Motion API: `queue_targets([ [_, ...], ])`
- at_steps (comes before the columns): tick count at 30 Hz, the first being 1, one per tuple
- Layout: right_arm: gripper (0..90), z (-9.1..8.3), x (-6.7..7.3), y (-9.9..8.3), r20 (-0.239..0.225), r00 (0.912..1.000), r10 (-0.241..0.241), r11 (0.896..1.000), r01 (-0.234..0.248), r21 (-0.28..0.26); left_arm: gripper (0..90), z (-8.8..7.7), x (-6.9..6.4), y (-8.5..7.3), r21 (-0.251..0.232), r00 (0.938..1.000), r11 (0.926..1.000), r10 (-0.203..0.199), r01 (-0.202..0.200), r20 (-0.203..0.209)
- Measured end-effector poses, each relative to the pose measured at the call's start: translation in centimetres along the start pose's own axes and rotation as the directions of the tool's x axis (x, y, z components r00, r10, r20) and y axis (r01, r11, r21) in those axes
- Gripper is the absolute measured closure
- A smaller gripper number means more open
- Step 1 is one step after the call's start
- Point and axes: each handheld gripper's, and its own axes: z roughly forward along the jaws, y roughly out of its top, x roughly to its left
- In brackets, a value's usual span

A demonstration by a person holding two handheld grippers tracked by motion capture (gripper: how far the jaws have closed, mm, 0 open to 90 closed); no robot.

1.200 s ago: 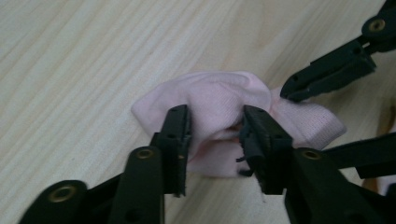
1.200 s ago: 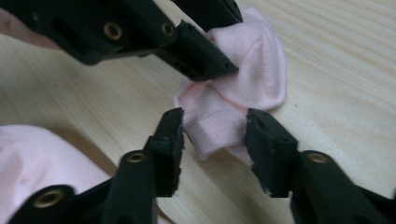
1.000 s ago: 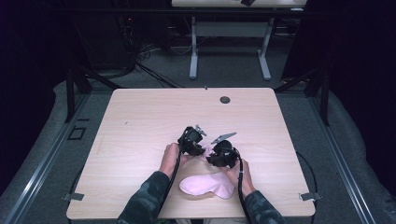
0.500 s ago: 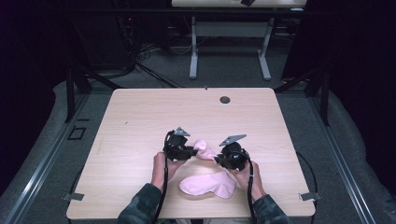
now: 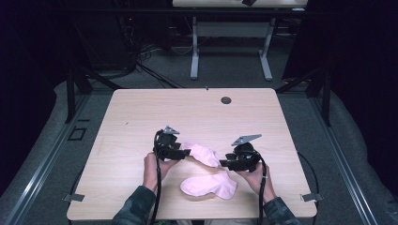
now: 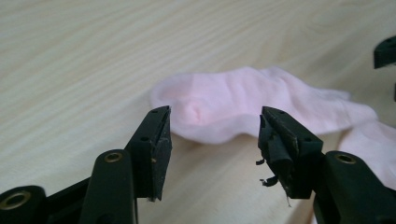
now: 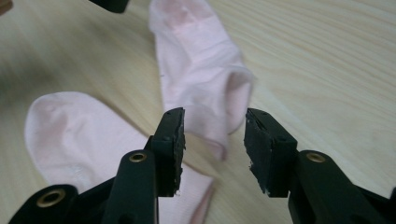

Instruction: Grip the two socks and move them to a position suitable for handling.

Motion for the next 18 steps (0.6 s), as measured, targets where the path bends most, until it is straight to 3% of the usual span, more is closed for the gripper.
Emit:
queue_targets([
  [4,58.6,0.8,-0.9,0.2,0.036,0.9976,0.059,0.998,-0.060,0.027,40.2,1.2,1.3,1.1,0.024,0.9988,0.9988,-0.042,0.043,-0.025],
  [8,58.2,2.5,-1.1,0.5,0.032,0.9952,0.092,0.994,-0.094,0.061,43.8,3.2,2.4,1.3,0.096,0.9978,0.9939,-0.050,0.054,-0.043],
  [10,57.3,3.3,-0.9,0.6,0.032,0.9965,0.077,0.993,-0.079,0.090,50.4,3.9,2.5,1.1,0.119,0.9978,0.9909,-0.060,0.063,-0.029],
  [13,58.4,4.6,-0.2,0.9,0.066,0.9970,0.041,0.989,-0.050,0.137,65.7,4.1,2.4,0.9,0.127,0.9986,0.9910,-0.038,0.042,-0.038],
  [15,60.2,4.8,0.0,1.0,0.064,0.9976,0.025,0.989,-0.034,0.142,74.5,4.2,2.1,0.7,0.136,0.9990,0.9905,-0.012,0.018,-0.042],
  [18,71.7,5.0,0.0,1.0,0.046,0.9985,0.030,0.990,-0.036,0.139,85.3,4.2,2.0,0.5,0.135,0.9992,0.9908,0.006,-0.001,-0.039],
])
